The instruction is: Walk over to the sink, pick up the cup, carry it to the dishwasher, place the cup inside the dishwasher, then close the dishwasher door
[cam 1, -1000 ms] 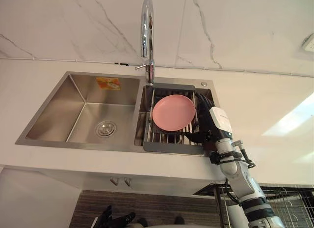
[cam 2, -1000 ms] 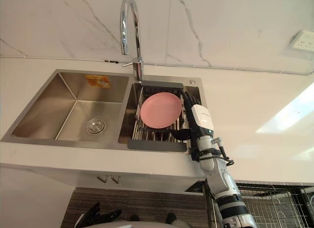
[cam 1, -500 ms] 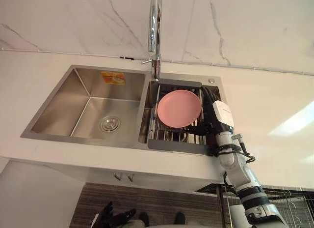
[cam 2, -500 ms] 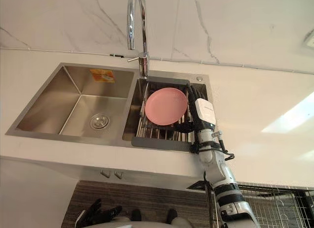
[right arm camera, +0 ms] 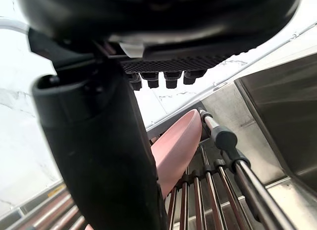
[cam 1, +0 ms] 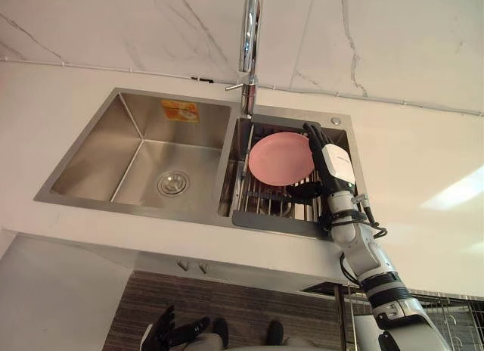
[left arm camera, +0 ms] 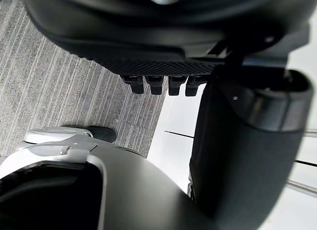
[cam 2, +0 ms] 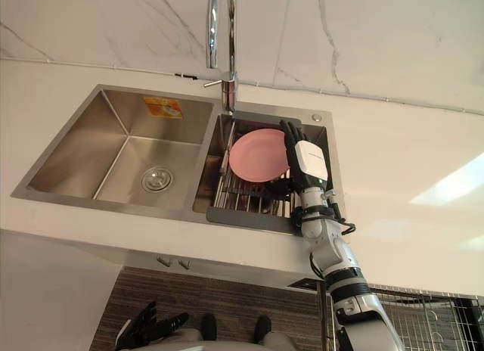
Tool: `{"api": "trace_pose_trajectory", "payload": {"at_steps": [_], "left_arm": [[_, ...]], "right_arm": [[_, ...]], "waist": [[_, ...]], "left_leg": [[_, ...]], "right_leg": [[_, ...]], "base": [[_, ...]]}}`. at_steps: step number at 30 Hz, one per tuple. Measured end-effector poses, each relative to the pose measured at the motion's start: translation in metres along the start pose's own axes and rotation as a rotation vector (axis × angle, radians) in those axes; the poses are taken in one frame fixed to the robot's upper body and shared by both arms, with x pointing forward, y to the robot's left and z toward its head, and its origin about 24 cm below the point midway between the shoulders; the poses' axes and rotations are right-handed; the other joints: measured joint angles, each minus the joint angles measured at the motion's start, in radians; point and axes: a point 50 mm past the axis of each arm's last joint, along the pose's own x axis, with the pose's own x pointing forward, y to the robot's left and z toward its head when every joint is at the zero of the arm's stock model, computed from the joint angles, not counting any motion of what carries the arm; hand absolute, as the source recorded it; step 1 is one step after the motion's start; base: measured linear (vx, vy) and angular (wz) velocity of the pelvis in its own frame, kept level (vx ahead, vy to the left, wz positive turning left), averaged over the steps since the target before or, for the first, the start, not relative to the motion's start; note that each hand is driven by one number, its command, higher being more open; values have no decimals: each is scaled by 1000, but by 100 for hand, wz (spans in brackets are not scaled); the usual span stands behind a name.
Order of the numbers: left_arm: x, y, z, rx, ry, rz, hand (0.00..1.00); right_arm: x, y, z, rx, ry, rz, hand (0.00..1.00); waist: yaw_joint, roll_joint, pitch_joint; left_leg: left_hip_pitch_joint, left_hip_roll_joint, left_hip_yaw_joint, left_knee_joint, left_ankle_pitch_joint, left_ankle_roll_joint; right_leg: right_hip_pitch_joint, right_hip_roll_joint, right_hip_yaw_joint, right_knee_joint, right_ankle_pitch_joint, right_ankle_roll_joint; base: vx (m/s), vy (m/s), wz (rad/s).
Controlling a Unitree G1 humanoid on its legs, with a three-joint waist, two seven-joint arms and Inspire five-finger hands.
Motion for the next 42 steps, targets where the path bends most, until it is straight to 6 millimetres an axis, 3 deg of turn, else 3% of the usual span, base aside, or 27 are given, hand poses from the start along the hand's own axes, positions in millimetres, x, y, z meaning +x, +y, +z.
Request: {"api": "trace_pose_trajectory", "payload": {"at_steps": [14,20,21,29,42], "left_arm": [[4,1,11,9,-34,-18,100],[4,3,12,2,-38,-18,100],[4,3,12,1,-39,-18,100],[4,3,14,-4,-47,-29,100],[5,3,19,4,-65,-47,100]], "right_arm": [[16,0,-1,-113,19,15,100],[18,-2,0,-186,6,-11,100],[19,-2,1,-198,5,-13,0],[23,-3,7,-282,-27,0,0],[28,-11,14,-247,-71,12,0]], "waist": [[36,-19,18],[32,-26,27],[32,-27,29],[35,-29,37],[36,-39,52]], "left_leg": [[-29,1,-17,5,-2,-9],[-38,1,-16,6,0,-9],[-39,2,-16,6,0,-9],[-41,2,-17,6,-2,-6],[-48,3,-9,2,6,-9]], "right_leg": [[-19,-2,-10,9,0,0],[-30,-1,-8,10,2,1],[-30,-1,-8,10,3,1],[-32,-1,-7,10,6,1],[-43,0,2,10,8,3]], "base": [[-15,-6,3],[0,0,0],[0,0,0],[0,0,0],[3,1,-1]]}}
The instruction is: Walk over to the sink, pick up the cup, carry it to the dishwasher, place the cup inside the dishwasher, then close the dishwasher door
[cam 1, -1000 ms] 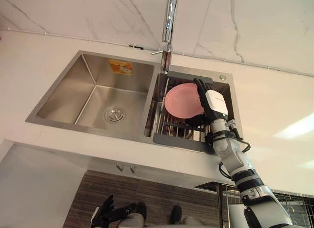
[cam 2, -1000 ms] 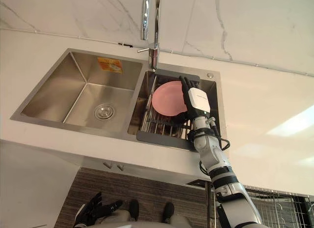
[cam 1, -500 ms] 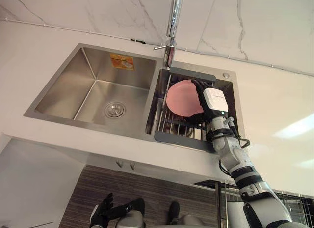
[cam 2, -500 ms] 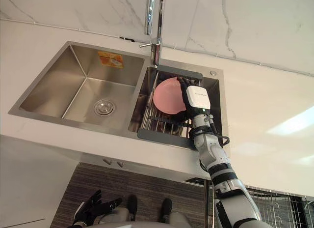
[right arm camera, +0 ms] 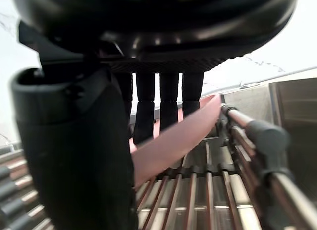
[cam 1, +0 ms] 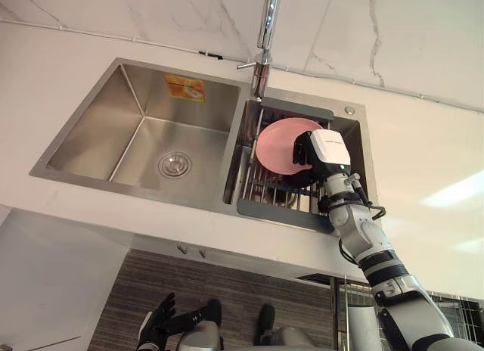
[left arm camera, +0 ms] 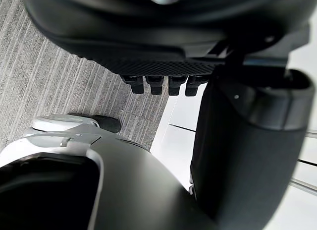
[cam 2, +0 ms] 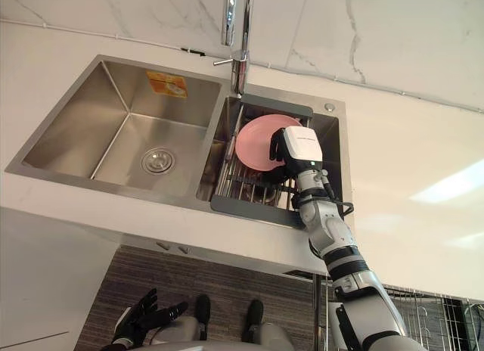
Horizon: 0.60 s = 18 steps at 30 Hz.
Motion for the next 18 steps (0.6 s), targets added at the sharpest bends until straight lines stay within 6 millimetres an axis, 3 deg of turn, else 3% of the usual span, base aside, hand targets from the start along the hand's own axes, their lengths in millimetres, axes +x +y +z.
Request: {"api": "trace_pose_trajectory", "payload": {"at_steps": [17,18], "left_arm": [[0,-2,-2,-12,4,-3,100],[0,-2,-2,-15,4,-3,100]], "right_arm": [[-9,-12,18,84,-79,-7,0],[-11,-15,19,99,-87,-16,100]], "waist": [[-10,-3,-3],[-12,-3,-3]], "left_leg": [[13,-2,10,-5,17,8],[14,-2,11,-5,17,8]], "right_leg": [[-1,-1,12,0,11,1],[-1,-1,14,0,13,1]], "base": [[0,2,-1],[-6,13,-4]]}}
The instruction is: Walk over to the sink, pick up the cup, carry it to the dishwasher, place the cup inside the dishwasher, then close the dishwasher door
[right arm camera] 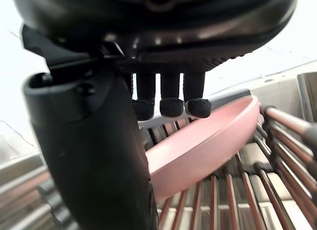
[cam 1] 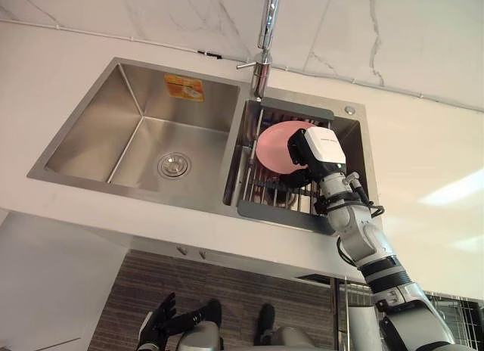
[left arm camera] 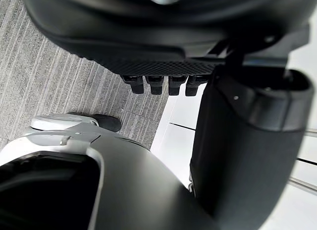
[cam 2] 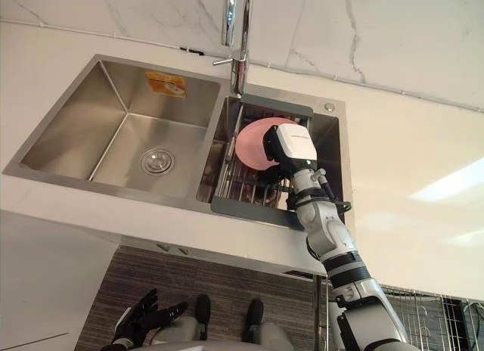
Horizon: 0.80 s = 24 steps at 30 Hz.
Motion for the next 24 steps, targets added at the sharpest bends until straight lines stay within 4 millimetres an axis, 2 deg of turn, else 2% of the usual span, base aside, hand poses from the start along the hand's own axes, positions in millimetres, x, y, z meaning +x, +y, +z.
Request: {"api": "trace_pose_trajectory", "payload": {"at_steps": [6,18,24], "left_arm": [[-1,1,-4,-7,13,5,100],[-3,3,-13,-9,48,15,100],[-4,3,-14,-9,52,16,100]], "right_arm": [[-10,-6,6,39,-19,-5,100],[-34,7,-2,58,29,56,100],[-40,8,-2,65,27,59,100]], "waist": [[-12,-1,-7],[-32,1,-35],[-38,3,-36]], "left_leg": [[9,-2,11,-2,1,2],[39,-8,30,-42,17,8],[44,-8,31,-42,20,8]], "right_leg": [[3,-1,15,0,1,0],[14,-1,36,-10,1,0],[17,-2,36,-12,1,0]], "base": [[-19,8,-6],[-16,7,-4],[0,0,0]]}}
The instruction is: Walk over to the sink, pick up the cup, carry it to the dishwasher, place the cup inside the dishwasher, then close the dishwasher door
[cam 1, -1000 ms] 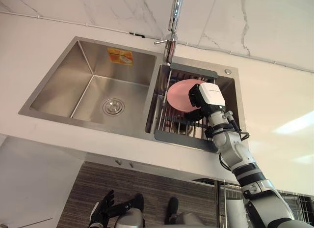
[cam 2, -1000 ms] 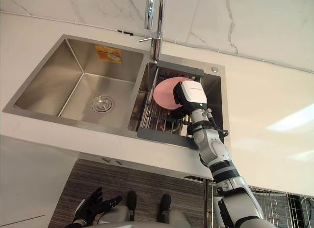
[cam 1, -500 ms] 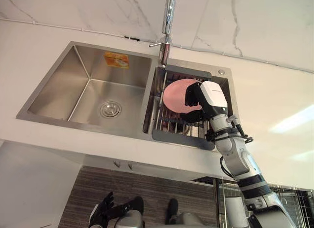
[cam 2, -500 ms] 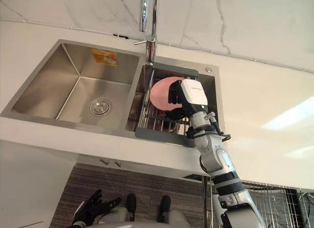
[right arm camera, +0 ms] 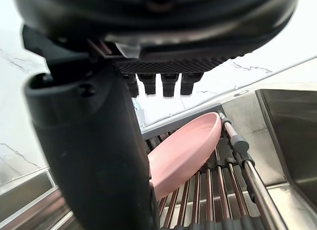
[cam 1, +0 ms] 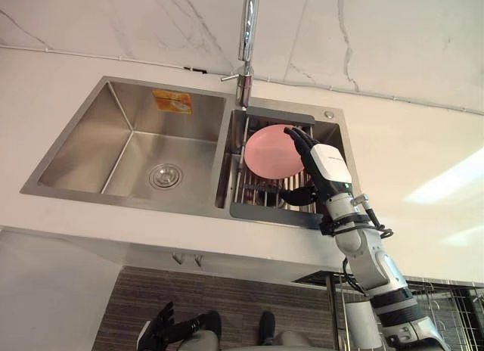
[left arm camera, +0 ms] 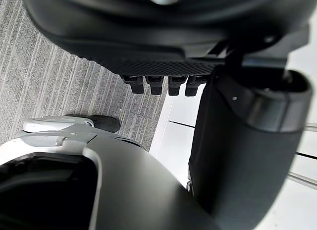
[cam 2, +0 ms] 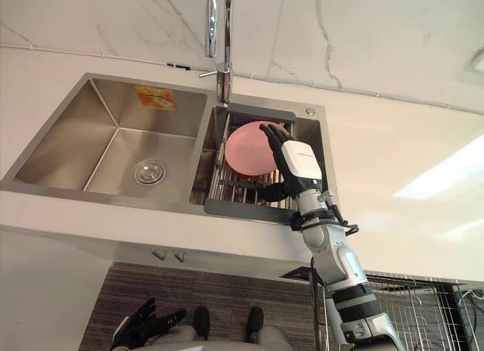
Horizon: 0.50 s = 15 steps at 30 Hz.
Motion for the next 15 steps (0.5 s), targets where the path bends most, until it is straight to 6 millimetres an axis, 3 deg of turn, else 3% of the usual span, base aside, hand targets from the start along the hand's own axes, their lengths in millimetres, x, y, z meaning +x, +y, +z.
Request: {"api": "trace_pose_trajectory", "payload": {"at_steps": [15], "left_arm": [[-1,-5,-9,-11,44,-7,100]], "right_arm": [[-6,-3,-6,-138,12,-95,100]], "waist": [[-5,33,-33]], "left_leg": [[7,-1,0,-3,0,0]], "right_leg": [[13,0,0,-5,-1,0]], "base": [[-14,2,0]]}}
